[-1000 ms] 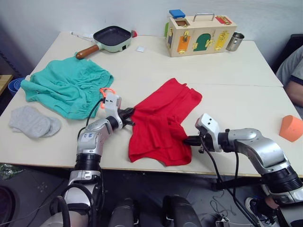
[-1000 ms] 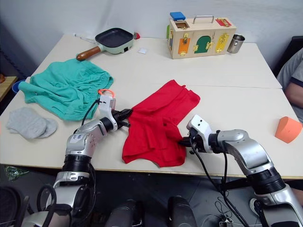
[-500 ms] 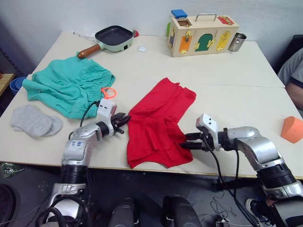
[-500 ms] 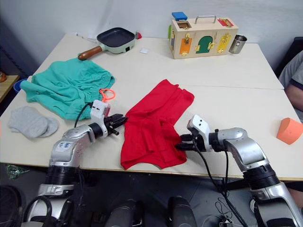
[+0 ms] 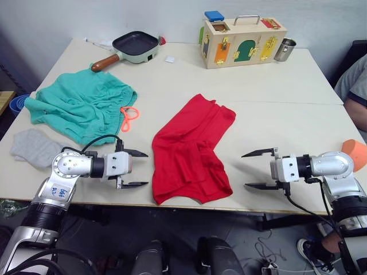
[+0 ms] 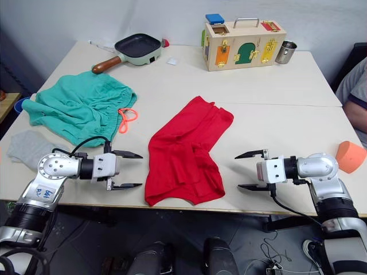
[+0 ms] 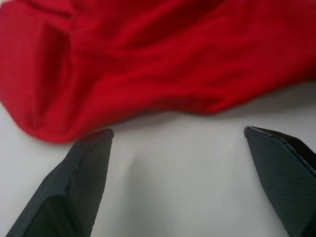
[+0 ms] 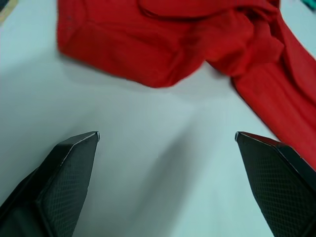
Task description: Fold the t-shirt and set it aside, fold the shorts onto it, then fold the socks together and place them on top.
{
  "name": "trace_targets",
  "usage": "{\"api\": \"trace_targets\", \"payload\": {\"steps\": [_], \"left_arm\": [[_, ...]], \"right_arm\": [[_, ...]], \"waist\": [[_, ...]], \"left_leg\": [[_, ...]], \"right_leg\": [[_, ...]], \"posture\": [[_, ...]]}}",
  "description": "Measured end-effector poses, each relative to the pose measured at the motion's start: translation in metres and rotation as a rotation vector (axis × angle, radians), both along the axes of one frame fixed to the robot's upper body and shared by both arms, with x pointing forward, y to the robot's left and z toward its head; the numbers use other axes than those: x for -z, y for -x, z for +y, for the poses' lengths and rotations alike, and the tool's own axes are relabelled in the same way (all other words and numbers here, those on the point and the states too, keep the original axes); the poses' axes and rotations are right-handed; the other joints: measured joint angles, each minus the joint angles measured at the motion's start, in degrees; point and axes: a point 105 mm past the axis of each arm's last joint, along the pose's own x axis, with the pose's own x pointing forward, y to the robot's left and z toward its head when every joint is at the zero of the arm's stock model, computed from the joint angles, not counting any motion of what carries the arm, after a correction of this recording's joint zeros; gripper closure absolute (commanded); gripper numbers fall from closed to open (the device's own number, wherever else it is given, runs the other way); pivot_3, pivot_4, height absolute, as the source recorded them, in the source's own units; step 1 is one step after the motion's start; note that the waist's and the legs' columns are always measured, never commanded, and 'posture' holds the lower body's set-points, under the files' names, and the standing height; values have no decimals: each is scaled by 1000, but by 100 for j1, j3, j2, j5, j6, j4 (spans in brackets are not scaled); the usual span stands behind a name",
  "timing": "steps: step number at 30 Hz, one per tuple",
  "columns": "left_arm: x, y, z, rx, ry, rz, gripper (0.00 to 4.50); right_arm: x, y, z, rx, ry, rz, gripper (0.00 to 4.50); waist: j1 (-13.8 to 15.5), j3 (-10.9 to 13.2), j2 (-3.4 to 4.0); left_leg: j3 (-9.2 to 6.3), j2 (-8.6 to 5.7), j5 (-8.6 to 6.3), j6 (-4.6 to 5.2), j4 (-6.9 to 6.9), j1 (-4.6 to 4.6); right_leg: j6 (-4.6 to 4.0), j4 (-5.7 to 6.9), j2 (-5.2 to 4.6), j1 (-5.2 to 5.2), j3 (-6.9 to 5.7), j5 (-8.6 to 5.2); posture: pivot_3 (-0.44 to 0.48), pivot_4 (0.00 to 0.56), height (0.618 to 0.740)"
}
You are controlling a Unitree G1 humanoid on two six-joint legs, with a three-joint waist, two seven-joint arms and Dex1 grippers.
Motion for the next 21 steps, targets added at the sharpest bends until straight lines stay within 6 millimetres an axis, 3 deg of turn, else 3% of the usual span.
{"api": "trace_targets", "payload": {"steps": [6,13,16,21], "left_arm": [[3,2,-14,137,-47,-31,28],[13,4,-47,218,27,-3,28],[15,6,-52,236,29,8,662],[23,9,-59,268,36,40,2206]], "right_arm": [[6,6,27,-141,-35,-52,0],[13,11,63,-243,-95,-84,0],[14,10,65,-242,-90,-94,634],[17,5,70,-223,-66,-87,2305]], "waist": [[3,-1,3],[8,-2,3],[1,-2,4],[-1,-2,6]], "left_leg": [[-3,1,0,2,10,16],[-18,-1,-6,7,-6,80],[-19,0,-6,6,-6,82],[-18,0,-6,5,0,84]], "right_leg": [[0,9,0,18,0,0],[0,0,-6,95,-6,0],[0,0,-6,95,-6,0],[-1,-2,-8,94,-4,-1]], "posture": [[0,150,740],[0,150,740],[0,150,740],[0,150,740]]}}
